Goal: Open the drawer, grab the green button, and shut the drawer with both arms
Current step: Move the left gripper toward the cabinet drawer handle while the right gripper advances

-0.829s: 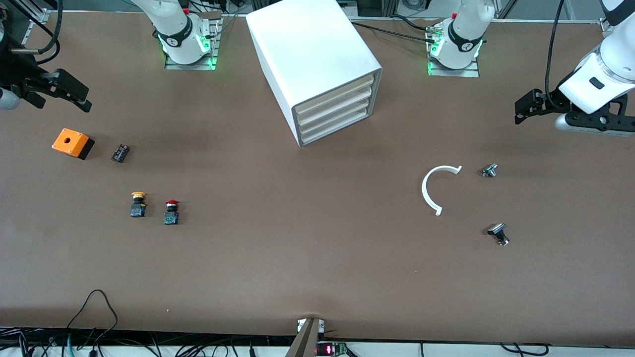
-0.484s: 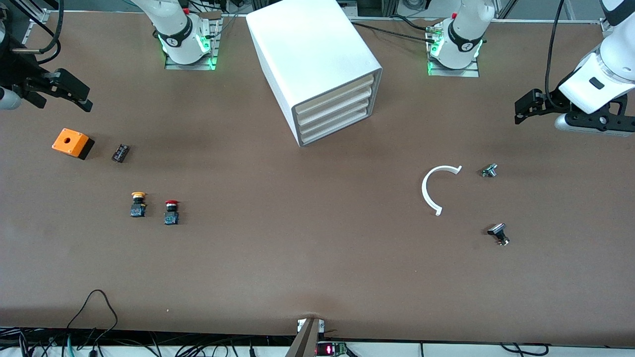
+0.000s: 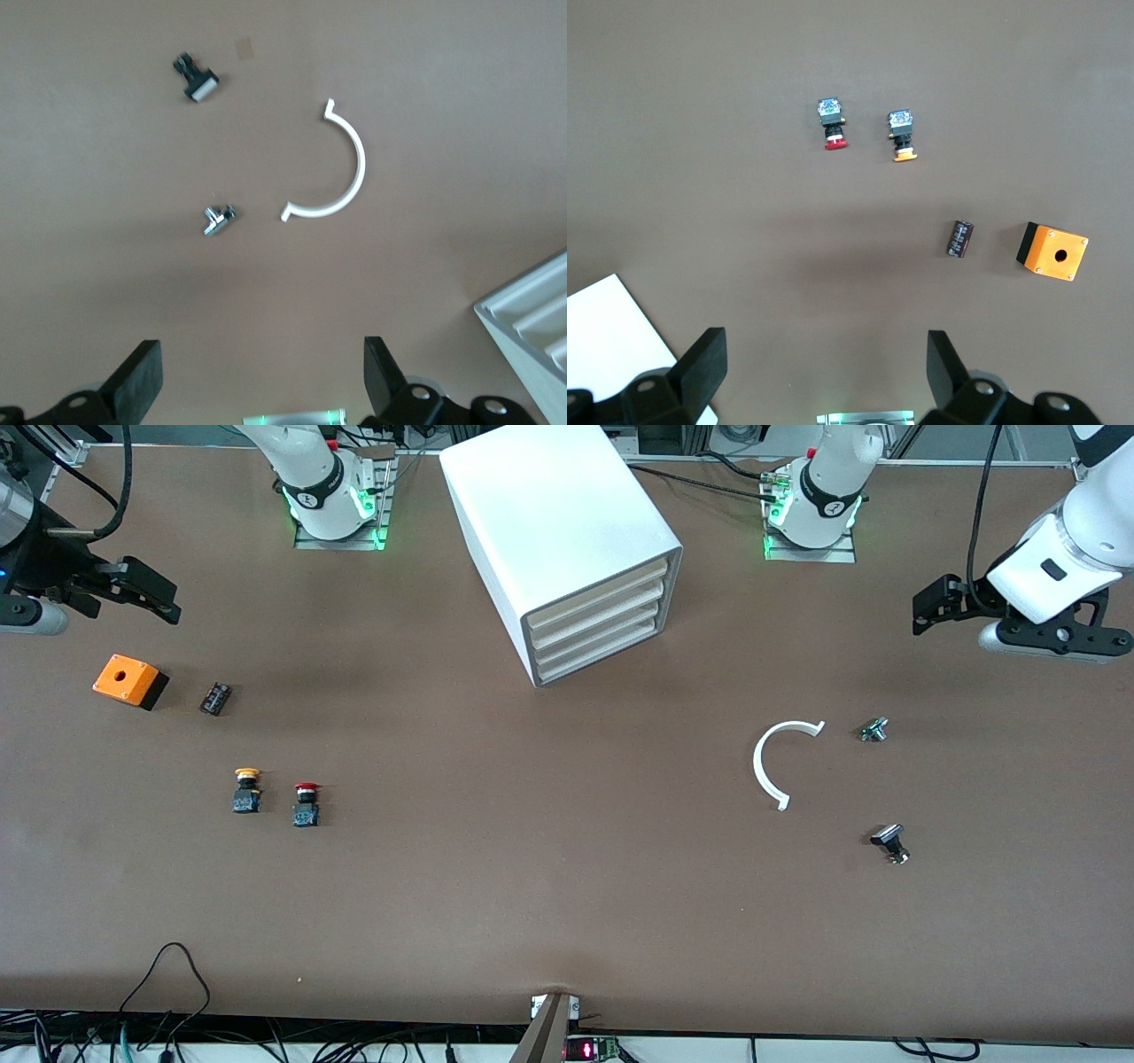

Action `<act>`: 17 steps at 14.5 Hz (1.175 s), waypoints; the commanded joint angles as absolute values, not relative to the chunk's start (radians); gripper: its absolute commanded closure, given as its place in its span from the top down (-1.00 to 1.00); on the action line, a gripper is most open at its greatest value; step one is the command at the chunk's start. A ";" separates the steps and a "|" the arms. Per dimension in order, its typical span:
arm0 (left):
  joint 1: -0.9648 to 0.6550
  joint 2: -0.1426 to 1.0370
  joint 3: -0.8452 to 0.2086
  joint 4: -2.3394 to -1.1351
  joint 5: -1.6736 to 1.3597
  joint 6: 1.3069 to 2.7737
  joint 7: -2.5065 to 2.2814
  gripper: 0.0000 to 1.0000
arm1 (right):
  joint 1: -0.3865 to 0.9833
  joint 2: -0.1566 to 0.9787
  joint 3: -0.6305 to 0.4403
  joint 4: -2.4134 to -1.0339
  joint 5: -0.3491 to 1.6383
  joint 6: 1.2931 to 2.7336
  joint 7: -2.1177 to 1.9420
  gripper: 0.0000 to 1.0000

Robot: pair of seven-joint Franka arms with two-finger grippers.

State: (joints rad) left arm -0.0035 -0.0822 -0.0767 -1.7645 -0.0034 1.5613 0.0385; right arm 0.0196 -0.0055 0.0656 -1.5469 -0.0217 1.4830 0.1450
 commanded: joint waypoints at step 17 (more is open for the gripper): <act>-0.021 0.291 -0.144 -1.902 -0.839 1.596 0.550 1.00 | 0.144 0.242 0.066 -1.433 0.034 1.681 0.408 1.00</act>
